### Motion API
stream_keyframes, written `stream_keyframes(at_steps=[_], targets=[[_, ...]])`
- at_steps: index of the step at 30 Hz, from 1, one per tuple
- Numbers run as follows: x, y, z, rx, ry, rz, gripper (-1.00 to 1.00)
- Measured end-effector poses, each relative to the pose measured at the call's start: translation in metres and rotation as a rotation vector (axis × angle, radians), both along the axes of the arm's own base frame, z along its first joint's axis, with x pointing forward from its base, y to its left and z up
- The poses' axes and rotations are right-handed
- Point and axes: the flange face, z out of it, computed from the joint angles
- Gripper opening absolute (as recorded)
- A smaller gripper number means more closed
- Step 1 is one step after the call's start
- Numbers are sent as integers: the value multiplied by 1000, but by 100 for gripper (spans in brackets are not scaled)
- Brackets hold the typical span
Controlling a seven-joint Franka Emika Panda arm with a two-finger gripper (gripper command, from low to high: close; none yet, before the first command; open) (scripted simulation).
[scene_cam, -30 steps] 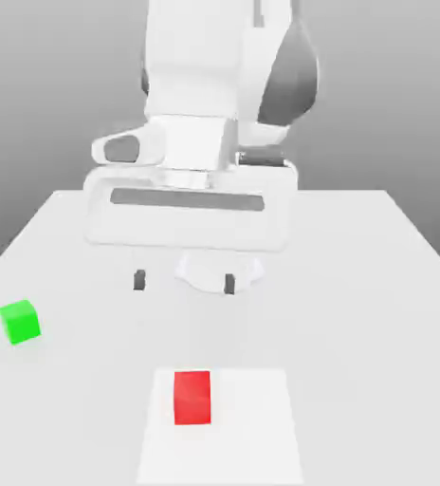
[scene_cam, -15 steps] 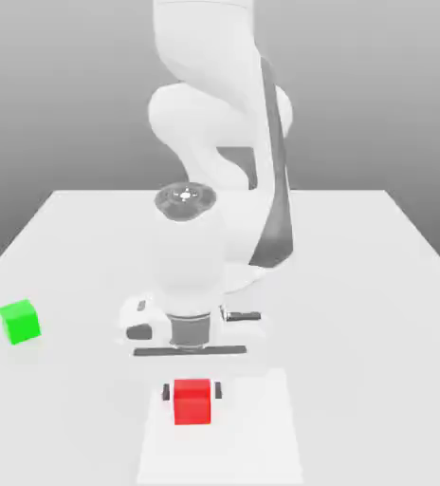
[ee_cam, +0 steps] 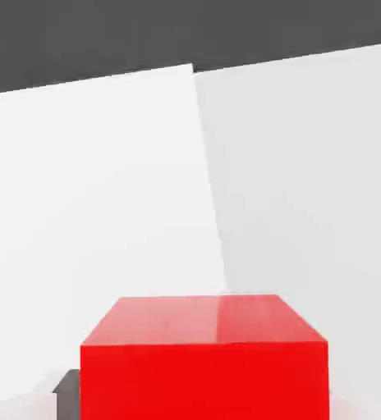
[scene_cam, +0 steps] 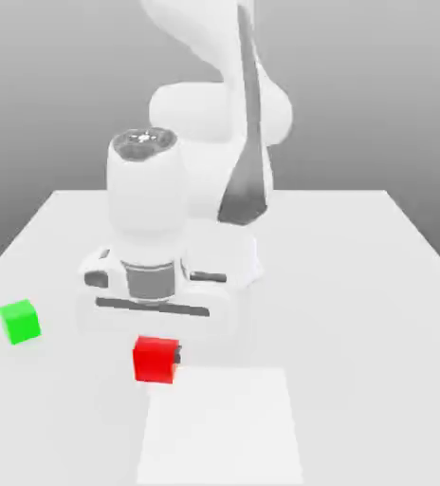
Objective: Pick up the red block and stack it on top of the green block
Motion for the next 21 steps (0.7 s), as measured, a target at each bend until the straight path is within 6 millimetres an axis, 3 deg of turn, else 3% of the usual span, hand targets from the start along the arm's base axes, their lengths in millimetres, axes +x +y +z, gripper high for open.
stream_keyframes(at_steps=[6,13,18,21], targets=[[-41,-90,10,-5,-3,-501,-100],[-112,-175,21,-3,-7,-1078,-100],[-171,-219,26,4,-10,-1463,-100],[-176,-224,3,8,-11,-1507,-100]])
